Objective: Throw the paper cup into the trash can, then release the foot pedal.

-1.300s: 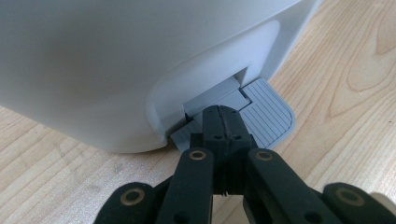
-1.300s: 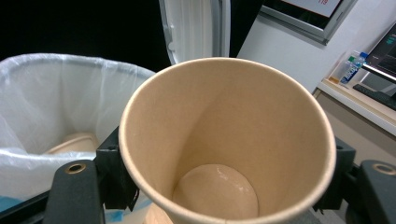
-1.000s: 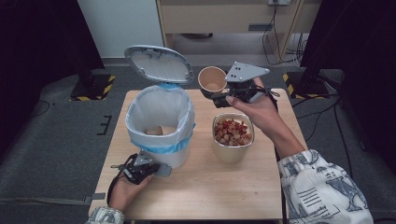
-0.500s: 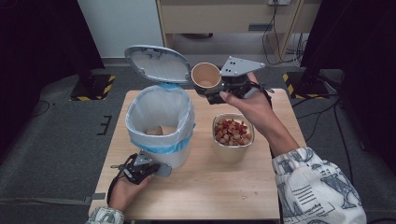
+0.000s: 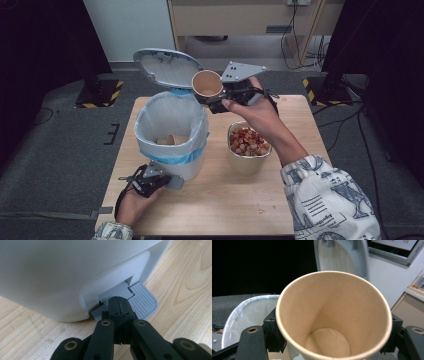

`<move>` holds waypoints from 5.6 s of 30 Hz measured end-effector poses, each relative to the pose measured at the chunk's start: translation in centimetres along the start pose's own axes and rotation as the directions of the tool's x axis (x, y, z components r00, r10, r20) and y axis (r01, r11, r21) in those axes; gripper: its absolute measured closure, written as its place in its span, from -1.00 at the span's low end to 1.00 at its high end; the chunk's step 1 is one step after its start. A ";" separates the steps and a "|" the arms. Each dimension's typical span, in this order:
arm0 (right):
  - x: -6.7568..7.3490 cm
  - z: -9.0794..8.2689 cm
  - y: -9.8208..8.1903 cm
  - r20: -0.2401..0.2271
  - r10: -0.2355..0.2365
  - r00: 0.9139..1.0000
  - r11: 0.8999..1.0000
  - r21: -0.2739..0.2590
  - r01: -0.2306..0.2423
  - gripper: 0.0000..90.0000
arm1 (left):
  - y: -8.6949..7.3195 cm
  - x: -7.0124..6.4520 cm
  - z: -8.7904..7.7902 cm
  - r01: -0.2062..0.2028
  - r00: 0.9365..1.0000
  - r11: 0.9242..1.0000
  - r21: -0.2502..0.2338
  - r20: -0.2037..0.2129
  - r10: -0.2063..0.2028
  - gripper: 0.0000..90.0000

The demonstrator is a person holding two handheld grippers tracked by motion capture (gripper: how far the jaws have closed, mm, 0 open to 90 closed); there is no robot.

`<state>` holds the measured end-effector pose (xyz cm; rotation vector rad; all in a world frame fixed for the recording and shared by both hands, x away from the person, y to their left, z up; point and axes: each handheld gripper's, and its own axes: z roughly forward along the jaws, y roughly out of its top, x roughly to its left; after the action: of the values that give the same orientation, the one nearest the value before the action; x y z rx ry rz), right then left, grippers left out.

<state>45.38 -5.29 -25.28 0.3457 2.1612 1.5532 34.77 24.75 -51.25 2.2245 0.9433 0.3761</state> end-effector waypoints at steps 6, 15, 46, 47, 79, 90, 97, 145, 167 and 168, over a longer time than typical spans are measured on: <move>0.2 1.2 0.1 -0.018 0.016 1.000 1.000 -0.001 -0.016 -0.40 | 0.0 0.0 0.0 0.001 1.000 1.000 0.000 0.001 -0.001 1.00; 0.4 3.0 -0.3 -0.033 0.048 0.998 0.999 0.003 -0.048 -0.40 | 0.0 0.0 0.0 -0.001 1.000 1.000 0.001 0.003 0.001 1.00; 2.4 7.2 -0.9 -0.103 0.066 0.992 0.997 0.042 -0.062 -0.41 | 0.0 0.0 0.0 0.001 1.000 1.000 0.001 0.002 -0.001 1.00; 2.6 7.3 -0.9 -0.106 0.068 0.992 0.997 0.044 -0.063 -0.41 | 0.0 0.0 0.0 0.000 1.000 1.000 0.001 0.002 0.000 1.00; 2.3 7.1 -2.4 -0.102 0.153 0.983 0.984 0.105 -0.142 -0.69 | 0.0 0.1 0.0 -0.001 1.000 1.000 0.000 0.004 0.001 1.00; 0.9 5.4 -2.9 -0.040 0.202 0.978 0.975 0.105 -0.197 -0.76 | 0.0 0.1 0.0 0.000 1.000 1.000 -0.001 0.004 0.000 1.00; -0.1 4.0 -3.5 -0.009 0.220 0.975 0.970 0.111 -0.218 -0.78 | 0.0 0.1 0.0 0.003 1.000 1.000 -0.002 0.006 -0.003 1.00; -5.3 -3.8 -7.7 0.168 0.281 0.945 0.948 0.105 -0.300 -0.81 | -0.3 0.2 -0.7 0.023 0.999 1.000 -0.008 -0.023 -0.024 0.39; -6.4 -5.5 -8.3 0.221 0.281 0.934 0.947 0.094 -0.307 -0.84 | -2.3 2.2 -3.8 0.199 0.966 0.974 -0.109 -0.146 -0.213 -0.70; -6.4 -5.6 -8.3 0.225 0.279 0.934 0.948 0.094 -0.306 -0.84 | -2.4 2.2 -3.7 0.195 0.966 0.975 -0.105 -0.154 -0.210 -0.74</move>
<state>48.62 -15.57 -30.23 0.8698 2.1180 1.4543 33.25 29.31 -50.20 2.0163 1.2065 0.5020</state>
